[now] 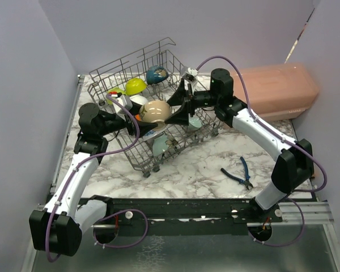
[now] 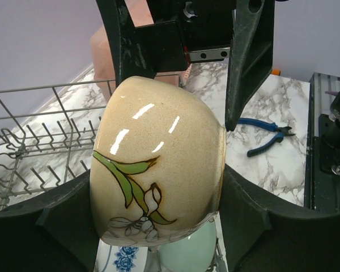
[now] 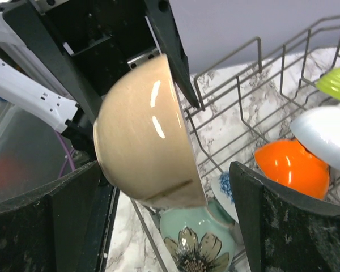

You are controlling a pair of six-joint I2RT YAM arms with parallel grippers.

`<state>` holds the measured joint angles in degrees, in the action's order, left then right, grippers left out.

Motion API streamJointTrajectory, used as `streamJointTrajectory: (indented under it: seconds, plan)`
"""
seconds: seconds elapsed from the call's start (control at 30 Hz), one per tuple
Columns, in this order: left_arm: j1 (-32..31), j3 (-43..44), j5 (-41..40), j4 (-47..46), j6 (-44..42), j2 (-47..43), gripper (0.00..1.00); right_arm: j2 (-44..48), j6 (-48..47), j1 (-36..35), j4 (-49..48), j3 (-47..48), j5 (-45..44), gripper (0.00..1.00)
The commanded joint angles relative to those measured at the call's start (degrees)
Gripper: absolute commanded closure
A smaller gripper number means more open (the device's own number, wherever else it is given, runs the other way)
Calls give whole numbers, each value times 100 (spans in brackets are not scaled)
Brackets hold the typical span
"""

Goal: Load the bowls into the dish rack
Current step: Place the bowl in the dish rack.

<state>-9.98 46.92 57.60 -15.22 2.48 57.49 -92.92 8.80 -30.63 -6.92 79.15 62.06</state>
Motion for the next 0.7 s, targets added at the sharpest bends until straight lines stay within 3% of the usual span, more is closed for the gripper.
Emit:
streamJointTrajectory:
  seconds: [0.0, 0.27, 0.4, 0.5, 0.6, 0.63, 0.67]
  plan:
    - [12, 16, 337, -499, 164, -182, 100, -188, -409, -192, 250, 316, 103, 0]
    - [13, 30, 258, -596, 235, -172, 100, -506, -1296, -583, 1300, 775, 226, 1]
    - [13, 24, 226, -619, 209, -174, 100, -584, -1285, -584, 1329, 768, 197, 9]
    - [13, 7, 194, -615, 187, -177, 100, -620, -1330, -585, 1447, 823, 187, 32]
    - [13, -20, 40, -618, 144, -202, 100, -640, -1365, -587, 1521, 822, 164, 65]
    - [13, -36, -29, -617, 139, -206, 100, -635, -1363, -585, 1512, 795, 138, 81]
    - [13, -51, -111, -623, 116, -218, 100, -624, -1348, -585, 1482, 748, 132, 89]
